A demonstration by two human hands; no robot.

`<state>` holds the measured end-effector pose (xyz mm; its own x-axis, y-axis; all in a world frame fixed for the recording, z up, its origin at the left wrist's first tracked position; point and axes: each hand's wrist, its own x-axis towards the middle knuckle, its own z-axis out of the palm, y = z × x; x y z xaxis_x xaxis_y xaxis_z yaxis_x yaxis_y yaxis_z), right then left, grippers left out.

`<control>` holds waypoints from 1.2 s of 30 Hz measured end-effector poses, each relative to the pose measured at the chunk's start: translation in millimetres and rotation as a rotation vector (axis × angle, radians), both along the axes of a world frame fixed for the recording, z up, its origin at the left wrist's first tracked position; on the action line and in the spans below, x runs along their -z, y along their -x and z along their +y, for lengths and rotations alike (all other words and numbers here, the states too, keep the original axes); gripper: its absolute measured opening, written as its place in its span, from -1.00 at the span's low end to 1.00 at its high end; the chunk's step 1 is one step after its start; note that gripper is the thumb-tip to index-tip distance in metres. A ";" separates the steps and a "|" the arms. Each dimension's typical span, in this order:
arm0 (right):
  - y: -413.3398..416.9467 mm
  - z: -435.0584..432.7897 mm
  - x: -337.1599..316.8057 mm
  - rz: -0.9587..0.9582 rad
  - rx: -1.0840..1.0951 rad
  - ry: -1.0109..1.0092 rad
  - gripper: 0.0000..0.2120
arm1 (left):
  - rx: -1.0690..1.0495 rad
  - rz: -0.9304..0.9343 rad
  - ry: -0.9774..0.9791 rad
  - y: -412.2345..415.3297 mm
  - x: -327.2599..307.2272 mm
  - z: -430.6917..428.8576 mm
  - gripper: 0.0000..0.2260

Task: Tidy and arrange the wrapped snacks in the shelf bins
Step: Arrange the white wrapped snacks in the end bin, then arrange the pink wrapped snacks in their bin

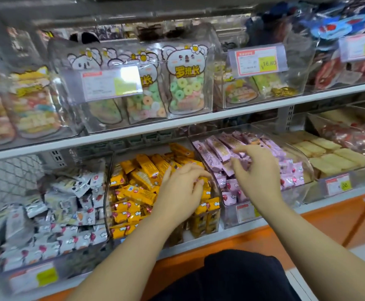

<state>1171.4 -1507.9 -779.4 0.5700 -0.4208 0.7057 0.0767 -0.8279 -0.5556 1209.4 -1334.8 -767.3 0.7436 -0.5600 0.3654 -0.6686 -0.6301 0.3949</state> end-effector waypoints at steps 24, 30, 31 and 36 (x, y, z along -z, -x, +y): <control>-100.1 261.4 -13.7 0.579 -0.519 0.452 -0.25 | -0.545 -0.113 -0.249 -21.3 10.4 295.6 -0.55; -111.1 275.1 -16.5 0.627 -0.559 0.506 -0.06 | -0.554 0.006 -0.365 -29.3 30.0 313.0 -0.25; -110.6 277.2 -16.8 0.626 -0.589 0.492 -0.10 | -0.559 -0.002 -0.351 -30.9 32.5 314.2 -0.26; -107.9 285.7 -14.3 0.585 -0.703 0.390 -0.29 | -0.539 0.008 -0.148 -30.1 28.5 313.8 -0.36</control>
<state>1279.3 -1222.2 -765.1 0.9032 0.3480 0.2512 0.4211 -0.8319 -0.3615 1239.5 -1021.0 -795.7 0.9413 -0.1448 0.3049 -0.2339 -0.9311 0.2799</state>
